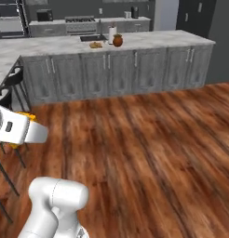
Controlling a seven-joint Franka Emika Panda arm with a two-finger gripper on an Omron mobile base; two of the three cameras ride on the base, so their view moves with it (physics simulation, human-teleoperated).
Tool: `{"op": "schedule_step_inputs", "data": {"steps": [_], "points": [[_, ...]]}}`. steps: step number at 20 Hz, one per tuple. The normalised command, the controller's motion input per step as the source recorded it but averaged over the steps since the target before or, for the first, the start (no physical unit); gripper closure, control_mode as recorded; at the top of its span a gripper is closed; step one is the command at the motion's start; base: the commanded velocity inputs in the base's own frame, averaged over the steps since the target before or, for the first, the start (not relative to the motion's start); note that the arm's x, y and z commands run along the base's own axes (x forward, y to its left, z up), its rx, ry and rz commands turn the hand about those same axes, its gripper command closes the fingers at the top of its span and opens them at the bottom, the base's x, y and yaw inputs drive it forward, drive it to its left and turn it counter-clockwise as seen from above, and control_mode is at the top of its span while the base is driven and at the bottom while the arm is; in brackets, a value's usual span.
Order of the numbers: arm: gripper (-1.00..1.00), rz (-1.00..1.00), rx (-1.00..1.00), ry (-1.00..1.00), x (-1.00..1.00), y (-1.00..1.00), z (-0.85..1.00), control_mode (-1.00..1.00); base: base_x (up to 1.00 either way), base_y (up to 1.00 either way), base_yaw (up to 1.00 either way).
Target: Retrieve the sausage and cheese from the fridge and place them on the cutting board on the counter.
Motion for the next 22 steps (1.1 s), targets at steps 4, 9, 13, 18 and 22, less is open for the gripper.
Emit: {"op": "schedule_step_inputs", "data": {"steps": [4, 9, 13, 18, 22], "points": [[1.00, 0.00, 0.00, 0.00, 0.00, 0.00, 0.00, 1.00, 1.00, -0.17, -0.15], [1.00, 0.00, 0.00, 0.00, 0.00, 0.00, 0.00, 1.00, 1.00, -0.02, 0.11], [1.00, 0.00, 0.00, 0.00, 0.00, 0.00, 0.00, 1.00, 1.00, 0.00, 0.50], [1.00, 0.00, 0.00, 0.00, 0.00, 0.00, 0.00, 1.00, 0.97, 0.00, 0.56], [1.00, 0.00, 0.00, 0.00, 0.00, 0.00, 0.00, 1.00, 1.00, -0.14, 0.43]]}}
